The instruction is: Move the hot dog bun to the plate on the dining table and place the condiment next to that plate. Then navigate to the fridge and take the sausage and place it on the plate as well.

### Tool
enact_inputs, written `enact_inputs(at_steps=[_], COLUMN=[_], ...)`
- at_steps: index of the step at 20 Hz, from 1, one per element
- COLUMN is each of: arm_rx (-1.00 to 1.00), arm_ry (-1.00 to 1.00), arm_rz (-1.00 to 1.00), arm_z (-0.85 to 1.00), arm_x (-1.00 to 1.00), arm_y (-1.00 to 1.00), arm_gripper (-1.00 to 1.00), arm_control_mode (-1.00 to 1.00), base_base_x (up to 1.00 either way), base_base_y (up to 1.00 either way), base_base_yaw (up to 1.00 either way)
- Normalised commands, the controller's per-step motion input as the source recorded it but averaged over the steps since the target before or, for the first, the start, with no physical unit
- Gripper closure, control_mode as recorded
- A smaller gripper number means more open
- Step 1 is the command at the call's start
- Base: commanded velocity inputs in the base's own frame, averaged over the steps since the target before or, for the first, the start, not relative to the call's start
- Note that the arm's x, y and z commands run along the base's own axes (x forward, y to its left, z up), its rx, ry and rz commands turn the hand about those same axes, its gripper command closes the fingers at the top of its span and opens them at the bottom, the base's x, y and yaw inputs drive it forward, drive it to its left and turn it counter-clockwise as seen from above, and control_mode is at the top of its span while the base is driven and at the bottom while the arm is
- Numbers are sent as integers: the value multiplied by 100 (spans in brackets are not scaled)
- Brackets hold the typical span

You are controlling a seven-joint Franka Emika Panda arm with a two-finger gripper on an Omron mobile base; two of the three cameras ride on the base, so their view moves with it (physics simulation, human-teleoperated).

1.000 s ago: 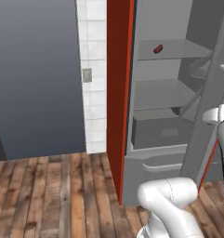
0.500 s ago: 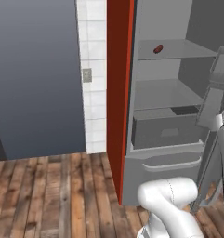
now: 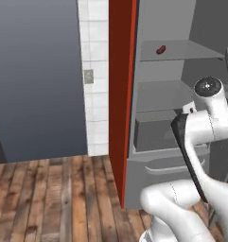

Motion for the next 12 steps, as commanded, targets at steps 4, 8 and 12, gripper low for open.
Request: enact_inputs(at_steps=[4,8,12], arm_rx=[-22,-11,-7], arm_ry=[33,40,42], arm_rz=[-25,-26,-25], arm_z=[-50,-46,-63], arm_x=[100,100,89], arm_y=[-59,-99,-100], arm_gripper=[-100,-100,-100], arm_control_mode=[-100,-100,-100], base_base_x=[0,0,0], base_base_y=[0,0,0], base_base_yaw=[0,0,0])
